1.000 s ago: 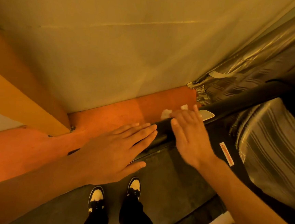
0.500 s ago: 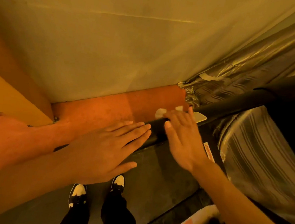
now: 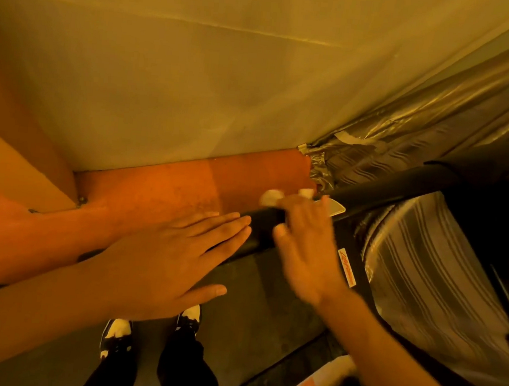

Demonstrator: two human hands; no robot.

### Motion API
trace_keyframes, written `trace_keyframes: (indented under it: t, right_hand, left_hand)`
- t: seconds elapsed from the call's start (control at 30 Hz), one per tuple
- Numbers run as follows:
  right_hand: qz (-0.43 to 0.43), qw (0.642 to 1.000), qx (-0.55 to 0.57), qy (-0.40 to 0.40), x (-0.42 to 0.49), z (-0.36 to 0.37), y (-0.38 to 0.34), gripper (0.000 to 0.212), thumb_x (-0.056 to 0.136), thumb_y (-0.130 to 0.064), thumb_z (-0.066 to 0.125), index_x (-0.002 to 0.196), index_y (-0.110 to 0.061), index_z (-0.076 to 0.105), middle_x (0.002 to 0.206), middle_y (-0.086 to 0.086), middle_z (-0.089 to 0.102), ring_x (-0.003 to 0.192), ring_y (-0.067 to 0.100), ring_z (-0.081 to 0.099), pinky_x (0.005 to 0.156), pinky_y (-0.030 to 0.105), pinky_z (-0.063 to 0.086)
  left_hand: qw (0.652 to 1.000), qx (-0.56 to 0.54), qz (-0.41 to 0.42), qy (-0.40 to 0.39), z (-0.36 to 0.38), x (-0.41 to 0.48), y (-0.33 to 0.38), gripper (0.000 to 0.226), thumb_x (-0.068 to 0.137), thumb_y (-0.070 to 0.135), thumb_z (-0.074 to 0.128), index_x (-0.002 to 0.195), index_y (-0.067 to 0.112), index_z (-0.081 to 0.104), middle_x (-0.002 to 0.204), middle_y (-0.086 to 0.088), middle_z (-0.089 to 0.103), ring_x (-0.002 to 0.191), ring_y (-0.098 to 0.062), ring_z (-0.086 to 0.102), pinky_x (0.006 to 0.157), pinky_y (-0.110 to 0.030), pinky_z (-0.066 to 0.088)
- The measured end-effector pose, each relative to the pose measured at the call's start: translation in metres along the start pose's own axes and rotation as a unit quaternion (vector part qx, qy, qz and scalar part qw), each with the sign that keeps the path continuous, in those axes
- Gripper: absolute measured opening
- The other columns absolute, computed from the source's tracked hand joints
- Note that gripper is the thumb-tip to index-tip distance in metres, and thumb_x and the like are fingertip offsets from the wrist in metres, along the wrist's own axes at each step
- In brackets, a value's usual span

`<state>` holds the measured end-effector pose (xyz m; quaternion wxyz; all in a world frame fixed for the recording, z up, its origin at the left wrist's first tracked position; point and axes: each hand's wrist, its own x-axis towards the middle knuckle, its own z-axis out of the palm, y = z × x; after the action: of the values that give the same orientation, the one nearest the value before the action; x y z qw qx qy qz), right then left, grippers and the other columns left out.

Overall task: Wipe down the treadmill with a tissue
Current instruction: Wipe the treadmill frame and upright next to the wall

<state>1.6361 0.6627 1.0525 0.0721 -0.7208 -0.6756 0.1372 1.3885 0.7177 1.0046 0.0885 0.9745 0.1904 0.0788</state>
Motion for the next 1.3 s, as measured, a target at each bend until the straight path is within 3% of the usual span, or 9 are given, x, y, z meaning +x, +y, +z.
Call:
trace_keyframes:
  t: [0.13,0.27,0.37,0.5,0.57,0.73,0.9,1.1,1.3]
  right_hand:
    - [-0.073,0.996,-0.056,-0.016,-0.006,0.003,-0.001,0.078,0.103,-0.066,0.013,0.145,-0.015,0.052,0.147,0.006,0.055,0.145,0.022,0.041,0.129,0.049,0.005]
    - [0.085,0.99,-0.09,0.072,0.002,-0.019,0.083,0.09,0.099,-0.073,0.003,0.151,-0.012,0.046,0.157,0.011,0.046,0.153,0.025,0.03,0.129,0.053,0.002]
    - [0.16,0.978,-0.013,0.136,-0.005,0.003,0.066,0.096,0.097,-0.074,0.001,0.16,-0.009,0.033,0.169,0.012,0.026,0.16,0.023,0.012,0.129,0.055,0.004]
    - [0.021,0.992,0.042,0.121,-0.041,0.052,-0.012,0.09,0.101,-0.069,0.011,0.161,-0.003,0.028,0.171,0.011,0.02,0.161,0.025,0.009,0.13,0.049,0.004]
    - [0.002,0.992,0.022,0.127,-0.039,0.054,-0.002,0.088,0.102,-0.069,0.012,0.16,-0.007,0.03,0.17,0.01,0.023,0.16,0.024,0.011,0.13,0.051,0.006]
    - [0.13,0.971,0.034,0.198,-0.017,0.036,0.044,0.086,0.103,-0.069,0.008,0.16,-0.01,0.033,0.17,0.008,0.025,0.16,0.02,0.008,0.128,0.056,0.006]
    - [-0.034,0.991,0.072,0.106,-0.039,0.052,-0.027,0.08,0.105,-0.063,0.012,0.16,-0.009,0.033,0.169,0.005,0.029,0.16,0.021,0.013,0.13,0.048,0.004]
    - [-0.182,0.983,0.002,0.0,-0.029,0.02,0.025,0.066,0.109,-0.051,0.021,0.165,-0.016,0.021,0.172,0.002,0.019,0.16,0.02,0.012,0.129,0.05,0.011]
    - [-0.321,0.942,-0.053,-0.083,-0.004,0.0,0.06,0.067,0.11,-0.049,0.025,0.165,-0.011,0.016,0.174,0.005,0.008,0.161,0.021,0.005,0.128,0.041,0.01]
  left_hand:
    - [1.0,-0.008,0.004,0.003,0.0,-0.002,-0.002,0.073,0.109,0.059,0.024,0.164,0.011,0.025,0.171,-0.009,0.022,0.157,-0.022,0.023,0.123,-0.038,0.016]
    - [1.0,-0.023,0.001,-0.007,-0.001,-0.003,-0.002,0.074,0.109,0.059,0.023,0.165,0.012,0.02,0.172,-0.007,0.019,0.158,-0.02,0.02,0.123,-0.038,0.016]
    - [1.0,-0.024,0.003,-0.009,-0.001,-0.001,-0.001,0.073,0.109,0.058,0.023,0.165,0.012,0.018,0.172,-0.007,0.017,0.159,-0.019,0.017,0.124,-0.036,0.014]
    - [1.0,-0.021,0.007,-0.016,-0.002,-0.003,-0.003,0.073,0.107,0.055,0.027,0.165,0.012,0.017,0.173,-0.007,0.016,0.158,-0.018,0.016,0.124,-0.034,0.014]
    - [0.999,-0.027,0.008,-0.018,-0.003,-0.003,-0.002,0.074,0.106,0.053,0.03,0.166,0.012,0.015,0.173,-0.006,0.014,0.159,-0.018,0.015,0.123,-0.034,0.015]
    - [0.999,-0.037,0.002,-0.024,-0.004,-0.001,0.0,0.072,0.108,0.053,0.025,0.166,0.012,0.013,0.173,-0.006,0.012,0.159,-0.018,0.014,0.124,-0.036,0.016]
    - [0.999,-0.006,-0.022,-0.029,-0.009,-0.002,0.001,0.074,0.104,0.051,0.032,0.165,0.011,0.017,0.173,-0.008,0.013,0.16,-0.022,0.011,0.125,-0.038,0.013]
    - [0.998,-0.003,-0.037,-0.055,-0.009,-0.003,0.004,0.075,0.107,0.057,0.02,0.166,0.013,0.008,0.172,-0.009,0.013,0.159,-0.022,0.01,0.125,-0.037,0.008]
    - [0.996,0.017,-0.071,-0.052,-0.018,-0.004,0.007,0.083,0.106,0.064,0.029,0.165,0.008,0.011,0.171,-0.013,0.016,0.159,-0.023,0.013,0.128,-0.033,0.003]
